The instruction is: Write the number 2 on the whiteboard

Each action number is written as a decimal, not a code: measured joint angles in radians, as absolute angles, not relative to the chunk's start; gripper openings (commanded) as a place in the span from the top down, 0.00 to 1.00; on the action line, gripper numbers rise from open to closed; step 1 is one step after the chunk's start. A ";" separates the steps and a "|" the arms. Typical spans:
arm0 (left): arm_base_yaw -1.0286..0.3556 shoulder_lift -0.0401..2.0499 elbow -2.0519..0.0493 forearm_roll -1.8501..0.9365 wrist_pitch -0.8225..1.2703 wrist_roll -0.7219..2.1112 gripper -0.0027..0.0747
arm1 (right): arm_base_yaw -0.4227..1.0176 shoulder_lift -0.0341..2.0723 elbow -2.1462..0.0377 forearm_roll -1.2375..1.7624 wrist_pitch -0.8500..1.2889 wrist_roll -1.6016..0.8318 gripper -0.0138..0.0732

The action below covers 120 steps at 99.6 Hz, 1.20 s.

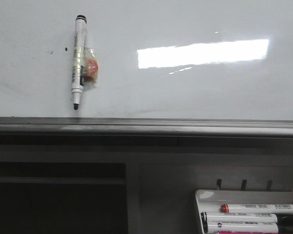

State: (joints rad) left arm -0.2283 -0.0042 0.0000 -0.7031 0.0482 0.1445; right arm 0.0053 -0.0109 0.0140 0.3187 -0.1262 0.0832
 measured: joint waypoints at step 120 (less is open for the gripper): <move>-0.500 1.151 -0.731 -0.818 0.372 0.659 0.44 | 0.031 0.242 -0.396 0.427 0.448 -0.118 0.32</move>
